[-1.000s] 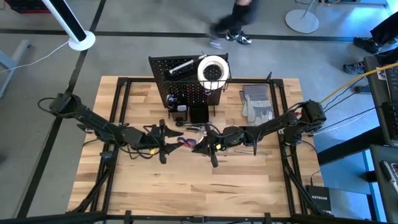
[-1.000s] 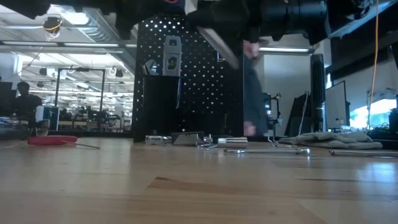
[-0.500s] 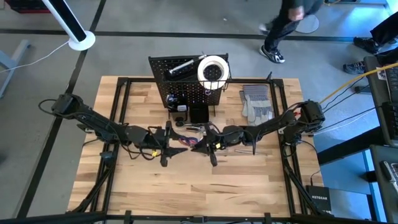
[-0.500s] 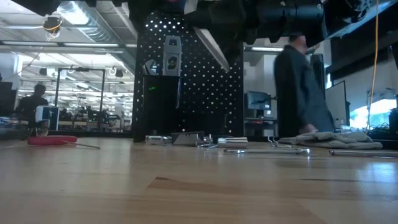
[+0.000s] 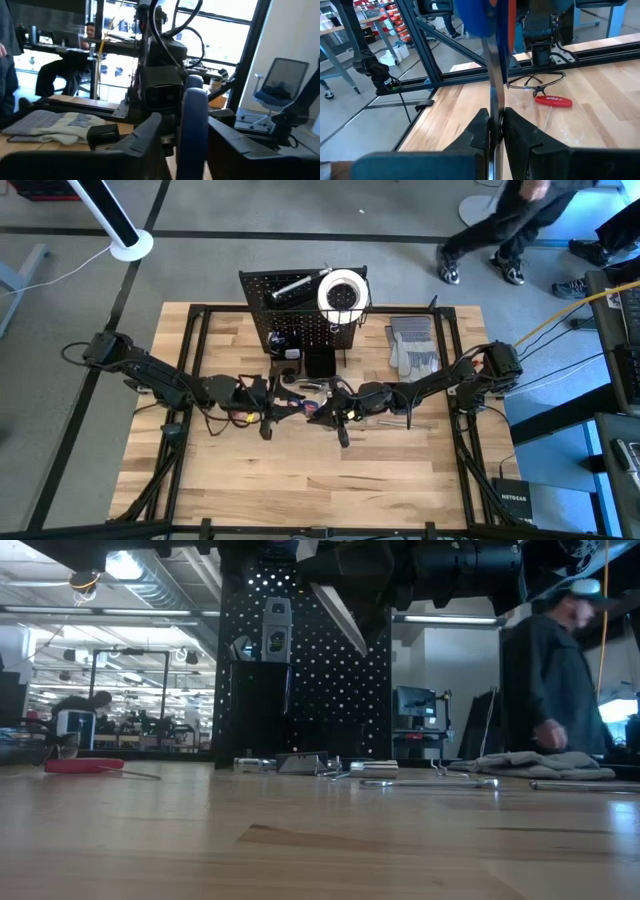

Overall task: Hang tools onto peg board
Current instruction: Put the scissors into the left bin on the pegboard

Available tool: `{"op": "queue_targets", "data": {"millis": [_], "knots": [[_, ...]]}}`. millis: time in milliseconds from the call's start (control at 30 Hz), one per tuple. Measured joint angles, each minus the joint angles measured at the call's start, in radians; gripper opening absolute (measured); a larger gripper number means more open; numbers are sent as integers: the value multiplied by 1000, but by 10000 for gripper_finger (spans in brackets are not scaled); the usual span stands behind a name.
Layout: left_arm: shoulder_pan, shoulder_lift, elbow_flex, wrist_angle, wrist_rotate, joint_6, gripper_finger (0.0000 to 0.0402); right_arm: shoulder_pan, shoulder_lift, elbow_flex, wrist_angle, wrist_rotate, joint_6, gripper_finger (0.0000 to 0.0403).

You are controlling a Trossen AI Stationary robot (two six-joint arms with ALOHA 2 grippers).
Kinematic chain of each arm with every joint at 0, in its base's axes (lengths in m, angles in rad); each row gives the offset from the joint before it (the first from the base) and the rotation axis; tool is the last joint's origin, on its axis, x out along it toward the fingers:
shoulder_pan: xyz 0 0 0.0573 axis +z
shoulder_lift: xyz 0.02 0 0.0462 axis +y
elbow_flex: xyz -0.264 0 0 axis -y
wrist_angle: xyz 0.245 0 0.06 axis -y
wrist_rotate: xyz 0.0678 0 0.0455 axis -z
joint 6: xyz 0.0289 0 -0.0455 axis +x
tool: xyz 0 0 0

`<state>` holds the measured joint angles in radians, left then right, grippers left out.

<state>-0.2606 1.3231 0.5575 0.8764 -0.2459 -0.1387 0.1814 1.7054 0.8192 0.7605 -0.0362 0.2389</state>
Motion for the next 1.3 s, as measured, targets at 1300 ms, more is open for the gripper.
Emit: {"op": "queue_targets", "data": {"millis": [1300], "knots": [[-23,-697,-1,-656,-693,315,28,87,-224,1,-509,124,-113,166]]}}
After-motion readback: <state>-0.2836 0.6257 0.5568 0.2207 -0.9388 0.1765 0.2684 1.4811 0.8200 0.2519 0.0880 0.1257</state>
